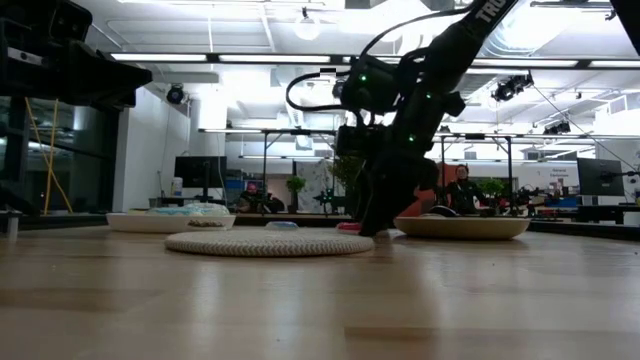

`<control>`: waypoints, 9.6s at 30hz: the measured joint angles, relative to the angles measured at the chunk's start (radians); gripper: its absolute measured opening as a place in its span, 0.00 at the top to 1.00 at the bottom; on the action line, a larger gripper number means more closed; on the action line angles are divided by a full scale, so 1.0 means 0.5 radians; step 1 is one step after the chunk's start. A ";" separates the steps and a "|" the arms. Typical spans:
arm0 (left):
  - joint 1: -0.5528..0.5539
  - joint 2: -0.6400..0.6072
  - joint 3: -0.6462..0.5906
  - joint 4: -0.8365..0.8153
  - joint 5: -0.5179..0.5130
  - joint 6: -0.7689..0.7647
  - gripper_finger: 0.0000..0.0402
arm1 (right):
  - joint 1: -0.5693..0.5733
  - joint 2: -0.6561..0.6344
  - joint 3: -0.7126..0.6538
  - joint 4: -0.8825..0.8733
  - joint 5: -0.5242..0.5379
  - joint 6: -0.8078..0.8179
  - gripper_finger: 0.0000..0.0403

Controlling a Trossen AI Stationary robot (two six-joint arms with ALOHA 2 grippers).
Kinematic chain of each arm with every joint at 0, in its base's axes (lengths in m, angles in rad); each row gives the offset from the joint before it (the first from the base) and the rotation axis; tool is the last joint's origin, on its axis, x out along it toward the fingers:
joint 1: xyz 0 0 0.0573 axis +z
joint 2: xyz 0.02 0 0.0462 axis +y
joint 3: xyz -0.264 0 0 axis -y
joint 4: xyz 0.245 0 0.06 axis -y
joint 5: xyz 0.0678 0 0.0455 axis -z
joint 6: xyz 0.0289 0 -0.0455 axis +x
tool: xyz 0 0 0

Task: Pick & Place donuts
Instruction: Put the small red donut on the brown plate, then put the small brown donut on the brown plate

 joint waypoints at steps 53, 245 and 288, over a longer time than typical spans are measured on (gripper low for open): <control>0.000 0.000 0.000 0.000 0.000 0.000 1.00 | 0.002 -0.356 -0.004 -0.359 0.038 0.447 0.51; 0.000 0.000 0.000 -0.005 -0.001 0.000 1.00 | 0.112 0.688 1.268 0.026 -0.014 -0.014 0.31; 0.000 0.000 0.000 -0.005 0.000 0.000 1.00 | 0.251 0.767 1.035 0.549 0.548 0.634 0.06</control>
